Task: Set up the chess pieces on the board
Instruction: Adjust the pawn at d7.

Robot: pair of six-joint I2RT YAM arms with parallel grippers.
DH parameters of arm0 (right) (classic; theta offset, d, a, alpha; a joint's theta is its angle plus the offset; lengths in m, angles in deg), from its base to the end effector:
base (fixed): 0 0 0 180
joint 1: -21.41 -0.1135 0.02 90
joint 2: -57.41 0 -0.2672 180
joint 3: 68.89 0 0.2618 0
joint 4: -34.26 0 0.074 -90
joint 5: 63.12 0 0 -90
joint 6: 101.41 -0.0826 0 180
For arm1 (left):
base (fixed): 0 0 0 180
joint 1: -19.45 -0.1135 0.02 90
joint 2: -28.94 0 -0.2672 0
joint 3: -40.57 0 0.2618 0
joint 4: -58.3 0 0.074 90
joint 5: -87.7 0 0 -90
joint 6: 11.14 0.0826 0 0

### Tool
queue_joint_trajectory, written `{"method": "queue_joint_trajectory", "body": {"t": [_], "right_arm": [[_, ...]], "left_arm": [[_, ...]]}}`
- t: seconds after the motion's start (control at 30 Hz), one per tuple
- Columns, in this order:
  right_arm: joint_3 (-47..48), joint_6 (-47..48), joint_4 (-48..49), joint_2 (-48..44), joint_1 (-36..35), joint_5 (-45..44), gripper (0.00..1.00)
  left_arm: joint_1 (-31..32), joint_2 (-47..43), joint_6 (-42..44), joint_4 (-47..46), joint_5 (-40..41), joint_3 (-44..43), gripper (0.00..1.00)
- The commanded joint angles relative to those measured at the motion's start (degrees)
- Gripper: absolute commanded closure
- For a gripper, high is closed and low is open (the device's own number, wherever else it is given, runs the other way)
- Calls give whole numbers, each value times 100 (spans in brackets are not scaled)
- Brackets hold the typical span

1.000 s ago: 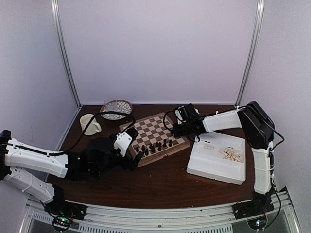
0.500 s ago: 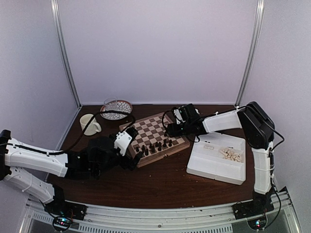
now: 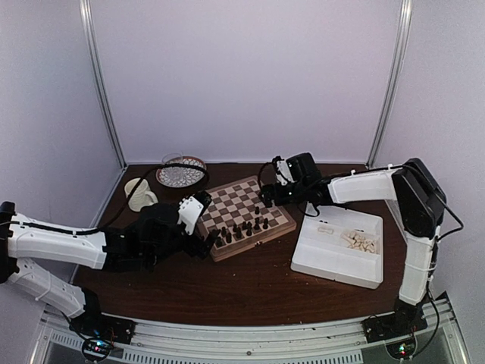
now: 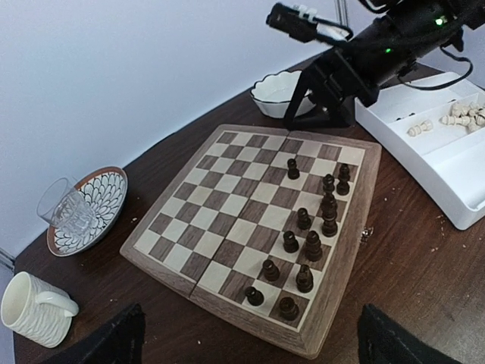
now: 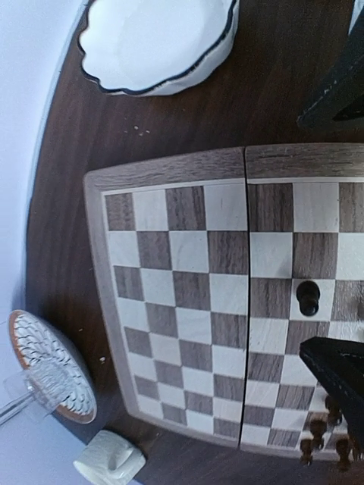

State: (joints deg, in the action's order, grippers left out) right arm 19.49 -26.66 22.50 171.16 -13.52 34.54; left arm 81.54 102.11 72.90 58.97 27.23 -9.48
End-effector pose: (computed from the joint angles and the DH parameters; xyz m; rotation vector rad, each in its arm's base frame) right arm 0.3941 0.2887 0.1518 -0.4654 2.2382 0.6202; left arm 0.1843 -0.2610 0.2076 0.6095 1.8413 -0.2799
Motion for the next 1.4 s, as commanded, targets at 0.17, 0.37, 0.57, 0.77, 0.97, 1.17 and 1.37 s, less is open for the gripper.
{"method": "queue_joint_trajectory", "body": {"t": [0.17, 0.37, 0.57, 0.77, 0.97, 1.17, 1.37], "right_arm": [[-847, -549, -108, -1856, 28, -417, 6], [-1692, -817, -488, -2967, 24, -590, 8], [-2705, -962, -565, -3929, 28, -804, 9], [-3856, -1126, 161, -4787, 31, -1832, 9], [-4172, -1194, 303, -5064, 31, -2442, 9], [-4117, -1222, 312, -4898, 26, -2375, 9], [-4086, -1218, 323, -4811, 31, -2298, 9]], "left_arm": [[-530, 51, -522, 1781, -801, -1477, 2], [-611, 1245, -817, 3086, -1193, -3288, 11], [-779, 2883, -981, 4569, -1477, -5250, 19], [-958, 4224, -1057, 5352, -1832, -6834, 23], [-1270, 5192, -1186, 5608, -2538, -7829, 30], [-1451, 6019, -1190, 5885, -2797, -8700, 31], [-1564, 6584, -1197, 5988, -2899, -9325, 34]]}}
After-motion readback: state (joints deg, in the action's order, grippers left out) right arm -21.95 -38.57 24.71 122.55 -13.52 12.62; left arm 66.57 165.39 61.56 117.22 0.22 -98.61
